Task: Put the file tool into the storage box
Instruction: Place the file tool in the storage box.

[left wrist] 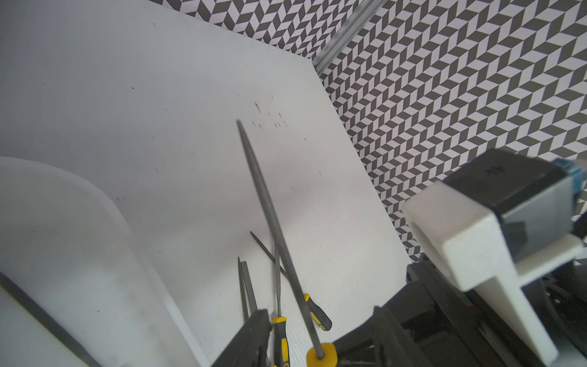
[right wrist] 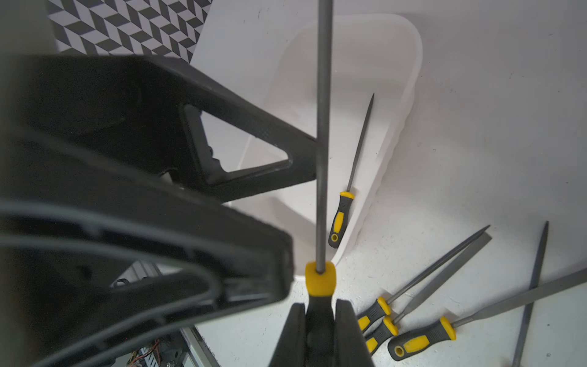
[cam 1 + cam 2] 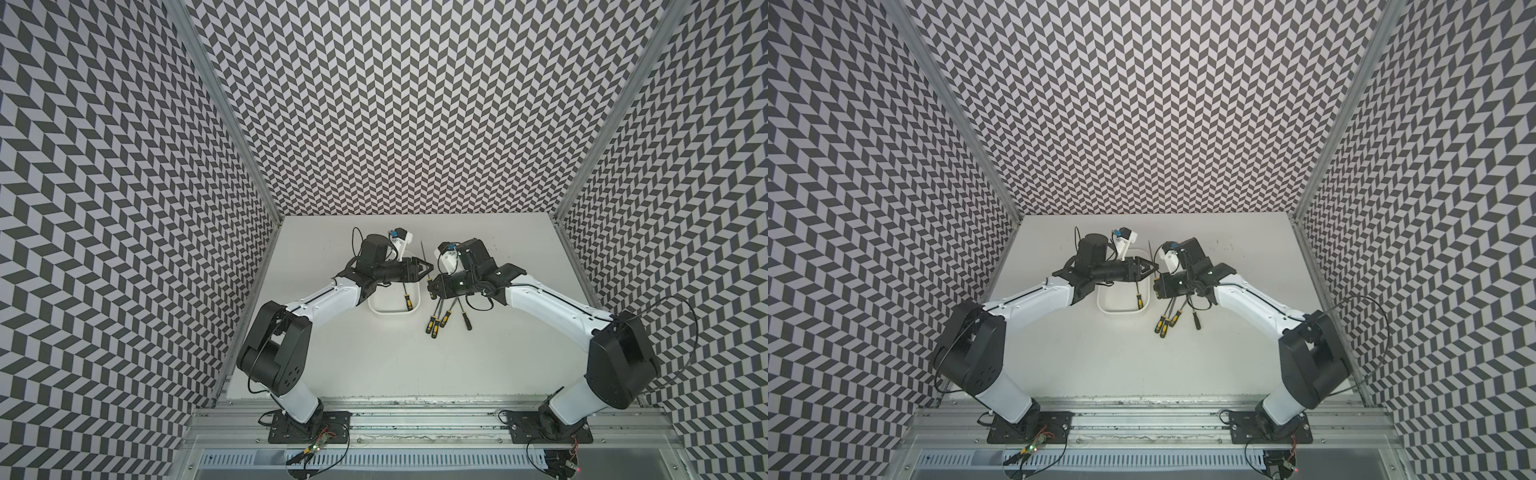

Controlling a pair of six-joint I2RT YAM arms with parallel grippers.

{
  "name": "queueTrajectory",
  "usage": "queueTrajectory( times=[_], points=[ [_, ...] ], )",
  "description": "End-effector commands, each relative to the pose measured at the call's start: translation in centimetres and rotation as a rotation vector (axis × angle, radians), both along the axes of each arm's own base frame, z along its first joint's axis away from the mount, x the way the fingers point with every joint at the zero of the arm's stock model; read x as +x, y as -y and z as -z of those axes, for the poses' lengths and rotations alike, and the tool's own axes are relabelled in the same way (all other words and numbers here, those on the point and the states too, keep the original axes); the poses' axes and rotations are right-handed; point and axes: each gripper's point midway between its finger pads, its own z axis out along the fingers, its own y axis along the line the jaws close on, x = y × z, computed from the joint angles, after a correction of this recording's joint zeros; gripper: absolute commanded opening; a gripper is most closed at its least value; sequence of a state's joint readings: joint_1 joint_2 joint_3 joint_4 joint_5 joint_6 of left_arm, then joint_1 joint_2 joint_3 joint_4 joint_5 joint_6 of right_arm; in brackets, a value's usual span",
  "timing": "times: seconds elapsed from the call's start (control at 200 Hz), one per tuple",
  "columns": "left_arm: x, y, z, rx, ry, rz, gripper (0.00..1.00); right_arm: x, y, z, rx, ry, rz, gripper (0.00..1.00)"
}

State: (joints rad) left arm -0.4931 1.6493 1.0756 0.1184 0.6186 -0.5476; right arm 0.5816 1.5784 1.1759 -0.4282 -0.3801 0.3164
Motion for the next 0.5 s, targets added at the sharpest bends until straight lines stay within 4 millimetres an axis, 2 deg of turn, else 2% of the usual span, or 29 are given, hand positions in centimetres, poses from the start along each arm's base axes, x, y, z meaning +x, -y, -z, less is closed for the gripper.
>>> queueTrajectory(
  times=[0.0, 0.145, 0.285, 0.496],
  points=[
    [0.4, 0.5, -0.7, -0.014, 0.030, 0.007, 0.56, 1.0, -1.6, -2.9, 0.081, 0.074, -0.033, 0.00],
    [1.0, 0.6, -0.3, 0.001, 0.029, 0.001, 0.51, 0.9, -1.7, -3.5, 0.094, 0.076, -0.037, 0.00],
    [1.0, 1.0, 0.2, -0.008, 0.029, 0.022, 0.33, 0.7, -1.6, -3.9, 0.098, 0.082, -0.038, 0.00],
    [0.9, 1.0, 0.4, -0.005, 0.039, 0.024, 0.06, 0.7, -1.1, -3.3, 0.070, 0.079, -0.022, 0.00]
  ],
)
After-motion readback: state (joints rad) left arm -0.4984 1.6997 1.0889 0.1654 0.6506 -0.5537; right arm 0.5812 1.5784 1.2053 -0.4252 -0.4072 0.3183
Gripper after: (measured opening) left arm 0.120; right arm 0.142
